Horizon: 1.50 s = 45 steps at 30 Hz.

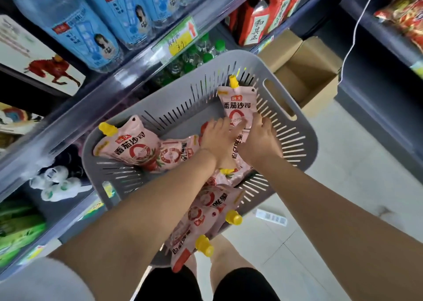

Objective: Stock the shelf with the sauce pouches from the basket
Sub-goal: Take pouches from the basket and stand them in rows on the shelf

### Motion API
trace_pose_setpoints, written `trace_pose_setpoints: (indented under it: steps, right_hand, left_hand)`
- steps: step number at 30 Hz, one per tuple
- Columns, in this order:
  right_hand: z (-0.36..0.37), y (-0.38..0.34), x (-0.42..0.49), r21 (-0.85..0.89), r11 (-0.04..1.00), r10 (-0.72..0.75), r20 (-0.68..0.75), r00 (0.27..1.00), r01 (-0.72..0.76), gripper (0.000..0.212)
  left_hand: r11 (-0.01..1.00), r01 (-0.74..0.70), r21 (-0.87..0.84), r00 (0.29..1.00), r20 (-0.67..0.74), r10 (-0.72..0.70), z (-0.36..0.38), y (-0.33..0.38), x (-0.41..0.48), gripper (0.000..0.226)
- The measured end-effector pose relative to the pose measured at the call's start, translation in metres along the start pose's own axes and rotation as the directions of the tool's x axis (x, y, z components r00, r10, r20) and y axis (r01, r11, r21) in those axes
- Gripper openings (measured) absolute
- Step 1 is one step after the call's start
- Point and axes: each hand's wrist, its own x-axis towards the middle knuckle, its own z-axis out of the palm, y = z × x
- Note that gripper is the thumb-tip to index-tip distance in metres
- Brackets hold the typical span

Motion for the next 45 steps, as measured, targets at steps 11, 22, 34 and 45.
trace_pose_setpoints:
  steps: [11,22,34,45]
  right_hand:
    - [-0.005,-0.006,-0.005,-0.019,1.0,-0.005,0.033,0.999,0.005,0.069]
    - [-0.012,-0.003,-0.01,0.154,0.983,0.104,-0.051,0.993,-0.095,0.043]
    - [0.025,-0.036,0.02,0.07,0.981,0.19,-0.143,0.971,-0.182,0.093]
    - [0.062,-0.056,0.044,0.152,0.948,0.316,-0.322,0.893,-0.28,0.084]
  left_hand:
    - [0.99,0.101,0.099,0.991,0.082,-0.11,0.009,0.006,0.014,0.123]
    - [0.853,0.306,-0.423,0.895,-0.179,-0.409,-0.016,-0.023,0.005,0.096]
    - [0.539,0.504,-0.675,0.72,-0.017,-0.694,-0.012,-0.05,-0.075,0.092]
    - [0.516,0.346,-0.783,0.703,-0.148,-0.696,0.011,-0.051,-0.086,0.089]
